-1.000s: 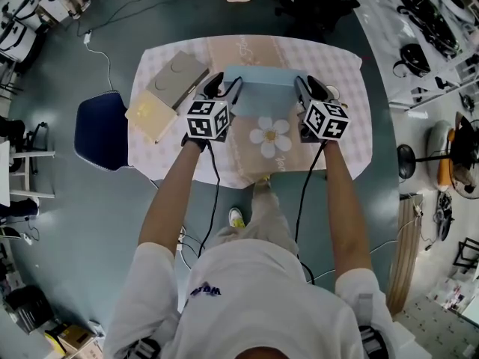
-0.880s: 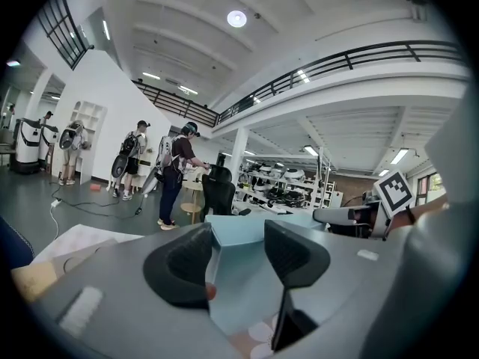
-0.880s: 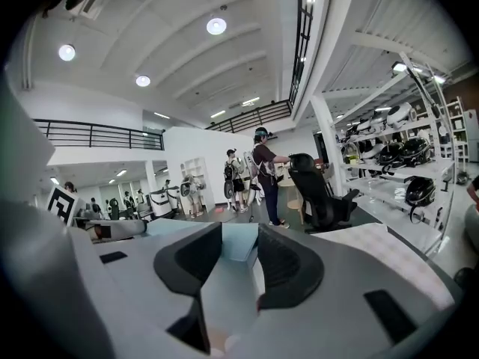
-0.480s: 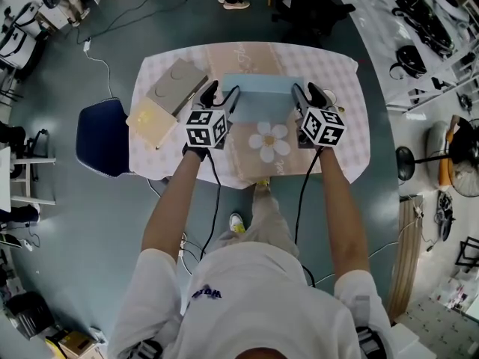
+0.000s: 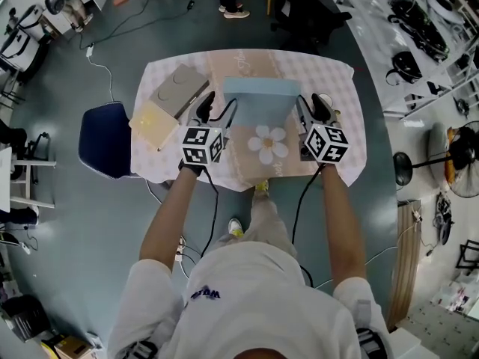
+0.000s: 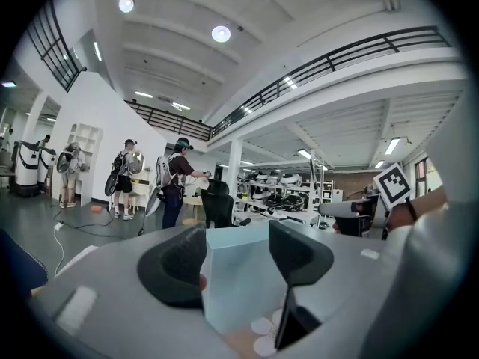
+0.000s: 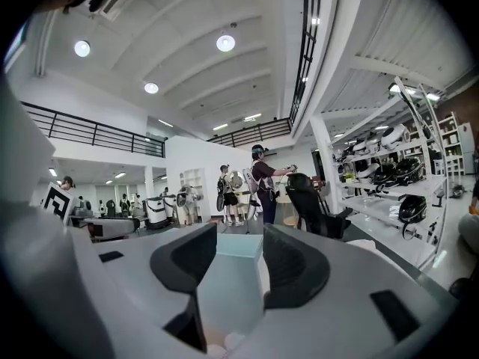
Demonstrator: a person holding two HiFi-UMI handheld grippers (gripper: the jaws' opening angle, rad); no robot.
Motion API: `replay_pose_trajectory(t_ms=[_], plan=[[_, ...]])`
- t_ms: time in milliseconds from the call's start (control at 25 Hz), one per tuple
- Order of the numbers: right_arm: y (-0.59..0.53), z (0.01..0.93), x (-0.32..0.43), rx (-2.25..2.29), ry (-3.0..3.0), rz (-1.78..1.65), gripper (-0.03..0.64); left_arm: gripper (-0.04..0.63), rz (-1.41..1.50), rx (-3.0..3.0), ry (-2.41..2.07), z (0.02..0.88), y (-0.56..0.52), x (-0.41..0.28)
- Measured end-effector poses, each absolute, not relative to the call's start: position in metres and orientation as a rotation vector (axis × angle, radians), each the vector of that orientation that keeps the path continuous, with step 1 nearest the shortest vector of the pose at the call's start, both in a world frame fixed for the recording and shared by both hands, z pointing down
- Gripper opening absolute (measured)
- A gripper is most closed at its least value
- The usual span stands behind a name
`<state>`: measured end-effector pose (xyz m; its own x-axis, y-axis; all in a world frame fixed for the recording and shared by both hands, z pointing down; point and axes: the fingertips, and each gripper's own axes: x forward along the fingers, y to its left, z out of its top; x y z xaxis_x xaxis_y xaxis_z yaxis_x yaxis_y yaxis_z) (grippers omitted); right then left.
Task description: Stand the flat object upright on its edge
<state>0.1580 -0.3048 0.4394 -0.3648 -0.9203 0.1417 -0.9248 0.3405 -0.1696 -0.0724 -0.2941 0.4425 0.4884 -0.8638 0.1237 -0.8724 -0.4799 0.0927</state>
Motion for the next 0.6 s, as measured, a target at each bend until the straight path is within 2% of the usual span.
replay_pose_trajectory(t_ms=[200,440,600], plan=[[-0.245,0.415,0.154,1.764,-2.586,0.222,0.189,0.256,0.156,2.718,-1.558,0.424,-0.236,-0.068],[-0.173,0.397,0.140,1.765,-2.606,0.109,0.175,0.236,0.048,2.727,-1.675,0.393,-0.169,-0.082],[-0.136,0.380,0.143,1.797,-2.637,0.101,0.138,0.210,0.012,2.655,-1.780,0.388,-0.118,-0.111]])
